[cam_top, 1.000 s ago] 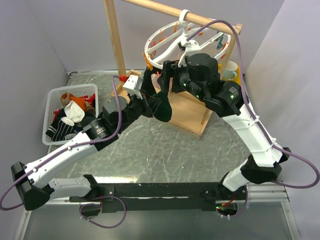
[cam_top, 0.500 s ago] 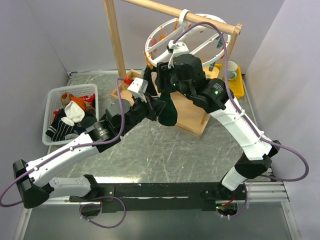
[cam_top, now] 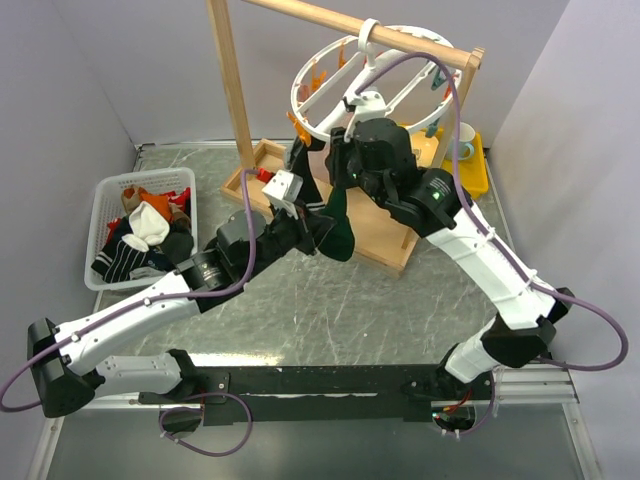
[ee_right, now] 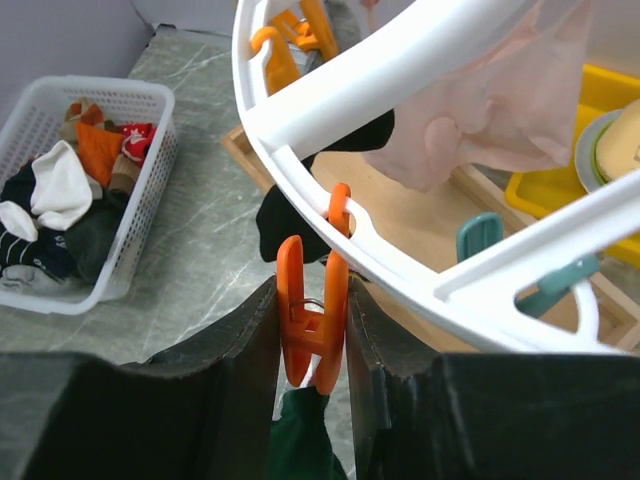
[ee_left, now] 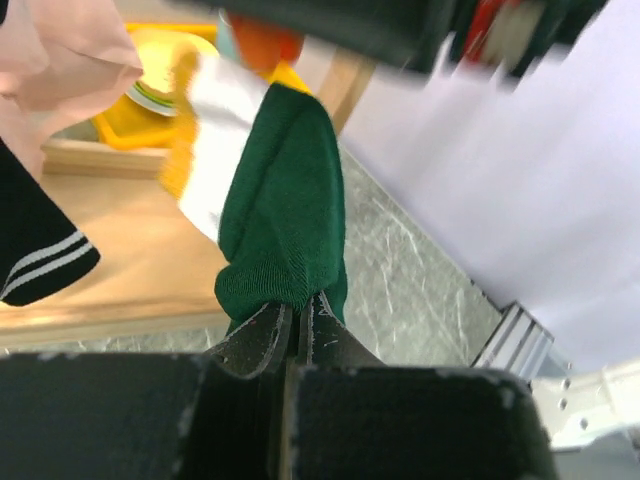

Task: Remove the socks clipped to the hanger

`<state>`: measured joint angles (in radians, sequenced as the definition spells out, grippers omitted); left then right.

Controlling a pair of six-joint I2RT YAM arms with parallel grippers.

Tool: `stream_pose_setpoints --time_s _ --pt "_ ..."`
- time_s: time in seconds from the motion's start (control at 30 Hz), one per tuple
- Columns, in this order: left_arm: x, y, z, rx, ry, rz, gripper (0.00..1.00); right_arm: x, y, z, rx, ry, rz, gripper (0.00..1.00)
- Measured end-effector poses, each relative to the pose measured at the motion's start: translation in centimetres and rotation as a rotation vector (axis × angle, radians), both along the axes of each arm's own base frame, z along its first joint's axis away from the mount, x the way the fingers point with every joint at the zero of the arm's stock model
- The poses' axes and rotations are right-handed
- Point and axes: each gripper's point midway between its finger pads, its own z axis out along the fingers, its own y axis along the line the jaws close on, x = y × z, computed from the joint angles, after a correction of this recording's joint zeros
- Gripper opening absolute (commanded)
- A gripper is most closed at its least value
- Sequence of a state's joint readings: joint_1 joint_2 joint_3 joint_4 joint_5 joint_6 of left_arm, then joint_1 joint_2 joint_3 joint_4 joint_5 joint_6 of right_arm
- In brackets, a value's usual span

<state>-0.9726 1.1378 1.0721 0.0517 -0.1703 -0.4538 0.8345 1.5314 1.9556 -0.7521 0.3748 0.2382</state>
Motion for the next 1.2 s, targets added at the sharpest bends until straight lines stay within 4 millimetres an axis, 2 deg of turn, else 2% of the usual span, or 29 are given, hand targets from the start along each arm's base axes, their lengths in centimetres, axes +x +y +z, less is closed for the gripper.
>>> stream_pose_setpoints --time_s 0.23,0.33,0.4,0.47,0.53,0.6,0.67,0.77,0.87,0.97,1.13,1.2 --pt "-1.2 0.4 -2.4 0.066 0.008 -0.048 0.01 -0.6 -1.0 0.6 0.026 -0.029 -0.011 0.29" --pt "-0.7 1.6 -3.9 0.130 0.039 0.010 0.01 -0.8 -1.2 0.4 0.031 -0.035 -0.013 0.29" --pt "0.2 3.2 -5.1 0.195 0.070 0.085 0.01 -0.9 -1.5 0.1 0.032 -0.039 -0.020 0.29" --pt "1.7 5.6 -5.9 0.247 0.097 0.183 0.01 -1.1 -2.1 0.0 0.037 -0.049 -0.032 0.29" --pt "3.8 9.1 -6.2 0.277 0.125 0.294 0.01 -1.4 -2.9 0.2 0.046 -0.062 -0.043 0.30" --pt "6.5 14.5 -6.0 0.288 0.152 0.455 0.01 -1.8 -3.8 0.6 0.060 -0.081 -0.055 0.30" --pt "8.7 20.8 -5.1 0.294 0.173 0.643 0.01 -2.2 -4.9 1.1 0.079 -0.100 -0.070 0.30" --pt "10.3 26.9 -3.6 0.298 0.191 0.820 0.01 -2.8 -6.3 2.0 0.097 -0.125 -0.087 0.31" --pt "12.5 31.7 -2.0 0.292 0.216 0.959 0.01 -3.3 -7.7 2.7 0.120 -0.151 -0.106 0.31" --pt "15.2 34.9 -2.5 0.294 0.271 1.040 0.01 -3.5 -8.8 2.9 0.135 -0.166 -0.125 0.31" --pt "18.0 38.7 -6.6 0.329 0.393 1.106 0.01 -3.4 -9.8 2.7 0.139 -0.172 -0.143 0.32" --pt "18.4 40.3 -8.1 0.340 0.436 1.131 0.15 -3.4 -10.2 2.6 0.140 -0.172 -0.146 0.33"
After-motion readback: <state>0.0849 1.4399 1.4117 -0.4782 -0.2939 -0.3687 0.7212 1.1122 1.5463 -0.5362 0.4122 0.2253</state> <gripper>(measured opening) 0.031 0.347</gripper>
